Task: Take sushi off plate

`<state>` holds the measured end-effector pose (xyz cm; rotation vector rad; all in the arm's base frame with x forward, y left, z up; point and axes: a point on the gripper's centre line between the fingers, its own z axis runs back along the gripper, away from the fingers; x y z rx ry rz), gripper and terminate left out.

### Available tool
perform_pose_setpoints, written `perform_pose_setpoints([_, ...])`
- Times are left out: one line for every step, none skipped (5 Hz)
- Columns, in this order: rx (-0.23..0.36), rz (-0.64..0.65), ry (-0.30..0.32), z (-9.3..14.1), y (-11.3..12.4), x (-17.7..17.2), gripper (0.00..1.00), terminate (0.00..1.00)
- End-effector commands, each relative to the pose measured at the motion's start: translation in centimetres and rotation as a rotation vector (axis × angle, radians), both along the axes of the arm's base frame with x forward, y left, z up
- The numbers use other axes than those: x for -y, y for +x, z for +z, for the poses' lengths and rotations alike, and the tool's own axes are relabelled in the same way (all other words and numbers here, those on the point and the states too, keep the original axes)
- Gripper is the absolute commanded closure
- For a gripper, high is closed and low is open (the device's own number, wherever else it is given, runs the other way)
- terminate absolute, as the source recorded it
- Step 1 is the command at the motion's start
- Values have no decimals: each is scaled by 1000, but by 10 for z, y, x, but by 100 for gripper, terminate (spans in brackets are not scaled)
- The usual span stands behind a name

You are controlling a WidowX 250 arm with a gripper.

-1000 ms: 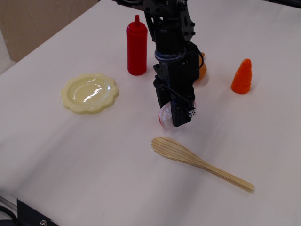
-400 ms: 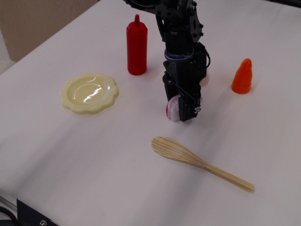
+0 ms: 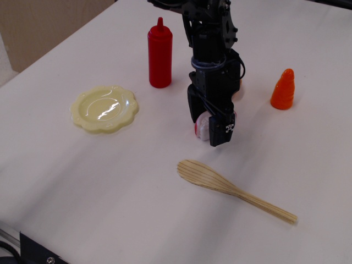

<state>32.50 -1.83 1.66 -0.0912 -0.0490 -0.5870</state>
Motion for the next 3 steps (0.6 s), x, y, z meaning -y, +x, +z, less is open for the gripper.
perform_pose_setpoints([192, 172, 1, 86, 2, -20, 0, 0])
perform_pose_setpoints([192, 172, 1, 86, 2, -20, 0, 0])
perform_pose_setpoints([192, 172, 1, 86, 2, -20, 0, 100])
